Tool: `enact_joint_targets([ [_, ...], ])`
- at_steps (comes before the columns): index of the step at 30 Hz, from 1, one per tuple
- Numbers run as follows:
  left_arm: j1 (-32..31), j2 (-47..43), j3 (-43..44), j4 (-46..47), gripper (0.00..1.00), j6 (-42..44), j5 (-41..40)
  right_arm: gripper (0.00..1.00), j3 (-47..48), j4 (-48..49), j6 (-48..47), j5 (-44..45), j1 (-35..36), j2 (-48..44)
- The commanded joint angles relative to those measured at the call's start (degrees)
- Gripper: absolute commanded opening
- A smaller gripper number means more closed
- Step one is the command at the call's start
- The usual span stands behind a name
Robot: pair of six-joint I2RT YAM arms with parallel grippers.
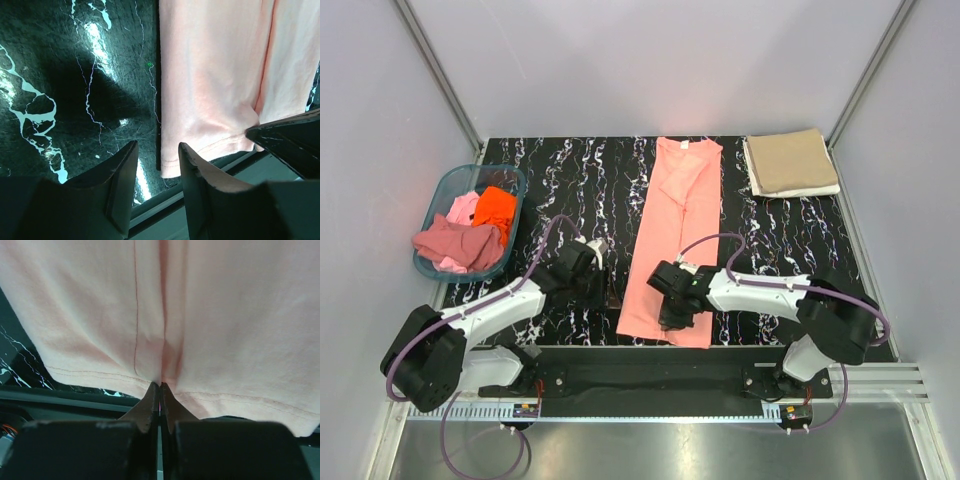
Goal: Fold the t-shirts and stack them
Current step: Fold the tshirt
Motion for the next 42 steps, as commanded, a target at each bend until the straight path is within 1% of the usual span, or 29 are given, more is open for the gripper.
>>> enact_joint_targets([
  [1, 0.3, 0.16, -0.65, 3.14, 0.43, 1.12, 1.26, 0.0, -0.4, -3.55, 1.87, 4.46, 0.59, -4.4],
  [5, 0.22, 0.68, -0.65, 3.76, 0.43, 1.29, 1.88, 0.0, -2.86, -4.62, 3.11, 4.82, 0.5, -8.71],
  [10, -0.13, 0.95, -0.65, 5.86, 0.41, 1.73, 4.77, 0.01, -6.29, -2.95, 3.81, 4.99, 0.5, -8.9],
  [11, -0.31, 0.86, -0.74, 6.3, 0.41, 1.56, 5.22, 0.03, -6.55, -1.47, 3.55, 4.38, 0.59, -8.46],
  [12, -1.01, 0.6, -0.74, 7.0, 0.41, 1.21, 6.0, 0.08, -6.99, -0.76, 3.37, 4.03, 0.5, -8.28],
  [15, -3.46, 0.51, 0.13, 7.8, 0.41, 1.03, 6.19, 0.11, -7.08, -0.48, 3.2, 4.37, 0.59, -7.58],
  [19, -6.2, 3.05, 1.46, 8.15, 0.41, 0.24, 5.49, 0.23, -7.43, -0.83, 3.11, 4.81, 0.59, -10.29],
  [22, -8.04, 4.55, 1.54, 10.08, 0.4, -0.64, 6.36, 0.25, -7.0, -2.15, 3.02, 4.81, 0.59, -12.84],
  [25, -10.5, 4.64, 1.89, 11.49, 0.39, -0.99, 6.72, 0.23, -7.08, -3.99, 3.46, 4.81, 0.5, -16.8],
  [27, -11.65, 5.43, 1.9, 11.75, 0.37, -1.43, 5.67, 0.19, -6.91, -4.18, 3.64, 5.16, 0.59, -19.17],
  [29, -11.91, 6.74, 0.67, 12.28, 0.34, -1.95, 4.79, 0.17, -6.38, -4.35, 3.46, 5.34, 0.59, -19.62],
  [31, -11.91, 7.89, -0.21, 12.46, 0.32, -2.75, 3.12, 0.14, -5.33, -4.09, 2.85, 5.52, 0.5, -18.92],
  [33, -12.17, 9.38, -1.53, 12.37, 0.26, -3.71, 2.15, 0.12, -5.76, -3.65, 2.93, 6.31, 0.59, -16.9],
  [35, -12.61, 9.39, -3.1, 12.46, 0.21, -4.5, 1.36, 0.1, -7.07, -0.15, 2.24, 5.87, 0.5, -14.1],
  [36, -13.23, 9.12, -3.64, 12.37, 0.17, -5.38, 0.48, 0.1, -9.35, 1.43, 2.32, 5.35, 0.59, -13.21],
  [38, -14.02, 7.38, -4.95, 12.2, 0.15, -6.17, -0.14, 0.08, -11.12, 3.55, 2.84, 4.99, 0.5, -10.58],
  [42, -14.64, 3.68, -5.84, 11.23, 0.16, -7.93, -0.14, 0.08, -13.15, 3.91, 2.94, 4.2, 0.59, -9.86],
])
